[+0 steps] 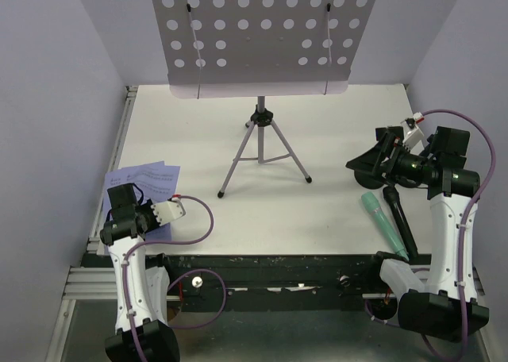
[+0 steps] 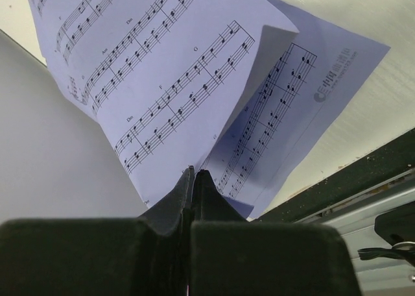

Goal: Pack up the instrument practice props

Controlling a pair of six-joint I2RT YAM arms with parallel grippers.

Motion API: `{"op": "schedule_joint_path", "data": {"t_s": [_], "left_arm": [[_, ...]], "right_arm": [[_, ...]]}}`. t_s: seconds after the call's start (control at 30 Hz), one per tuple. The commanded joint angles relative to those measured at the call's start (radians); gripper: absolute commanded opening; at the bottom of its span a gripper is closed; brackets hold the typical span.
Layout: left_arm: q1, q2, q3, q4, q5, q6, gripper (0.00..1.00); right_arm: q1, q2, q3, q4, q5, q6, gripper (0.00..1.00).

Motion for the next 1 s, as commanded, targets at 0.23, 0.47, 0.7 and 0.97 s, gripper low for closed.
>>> {"op": "schedule_joint_path", "data": {"t_s": [0.23, 0.47, 0.7, 0.97], "left_arm": [[0.004, -0.134, -0.143, 0.061, -0.041, 0.055, 0.0], [0.005, -0.062, -0.14, 0.09, -0.078, 0.017, 0.17], [0.005, -0.097, -0.147, 0.092, -0.074, 0.079, 0.55], [0.004, -0.098, -0.137, 0.07, -0.069, 0.067, 0.68]], "right_arm": [[-0.004, 0.01, -0.012, 0.013, -0.035, 0.01, 0.99], [-0.004, 0.011, -0.007, 0.012, -0.034, 0.011, 1.0], [-0.005, 0.01, 0.002, 0.013, -0.029, 0.013, 1.0], [-0.004, -0.003, 0.01, 0.004, -0.017, 0.004, 1.0]]}}
